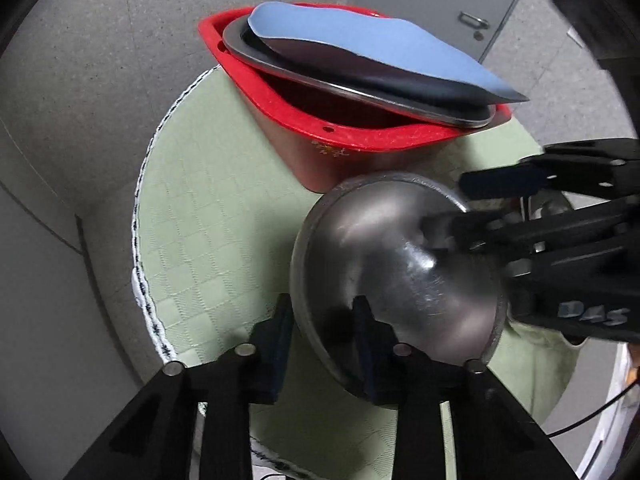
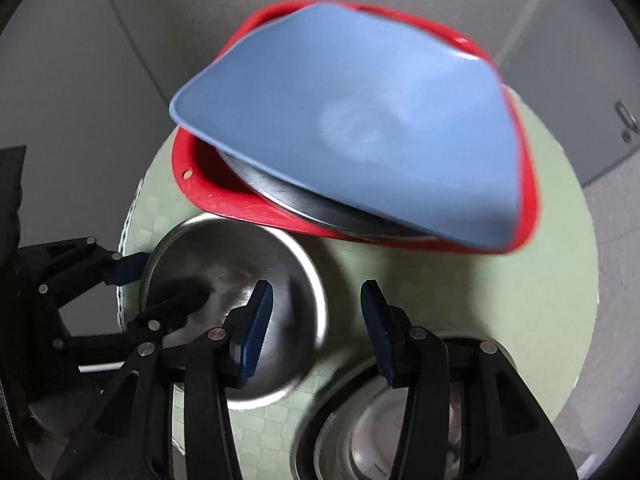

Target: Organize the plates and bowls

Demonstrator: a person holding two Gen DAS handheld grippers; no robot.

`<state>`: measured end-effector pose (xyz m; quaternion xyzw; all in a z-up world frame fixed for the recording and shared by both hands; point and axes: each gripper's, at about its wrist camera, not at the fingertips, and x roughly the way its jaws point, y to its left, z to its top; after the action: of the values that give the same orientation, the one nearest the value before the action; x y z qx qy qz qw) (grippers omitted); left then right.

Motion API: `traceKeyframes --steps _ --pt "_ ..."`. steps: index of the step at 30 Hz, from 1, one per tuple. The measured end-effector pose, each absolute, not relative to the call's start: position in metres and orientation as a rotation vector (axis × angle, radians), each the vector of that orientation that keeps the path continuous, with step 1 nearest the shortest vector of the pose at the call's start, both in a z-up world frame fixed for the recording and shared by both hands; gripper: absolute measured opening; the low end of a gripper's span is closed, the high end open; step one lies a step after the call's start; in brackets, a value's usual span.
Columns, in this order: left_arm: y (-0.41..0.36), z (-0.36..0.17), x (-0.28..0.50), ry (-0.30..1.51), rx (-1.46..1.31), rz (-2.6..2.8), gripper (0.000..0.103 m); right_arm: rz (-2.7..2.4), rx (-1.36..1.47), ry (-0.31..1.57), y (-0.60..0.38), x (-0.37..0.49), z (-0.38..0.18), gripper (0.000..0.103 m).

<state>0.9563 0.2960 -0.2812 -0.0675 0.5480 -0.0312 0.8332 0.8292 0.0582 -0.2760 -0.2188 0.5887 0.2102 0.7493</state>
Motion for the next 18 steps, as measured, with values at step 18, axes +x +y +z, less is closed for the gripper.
traceKeyframes --steps 18 --pt "0.283 -0.198 0.907 1.018 -0.049 -0.067 0.016 0.622 -0.301 1.215 0.042 0.811 -0.226 0.013"
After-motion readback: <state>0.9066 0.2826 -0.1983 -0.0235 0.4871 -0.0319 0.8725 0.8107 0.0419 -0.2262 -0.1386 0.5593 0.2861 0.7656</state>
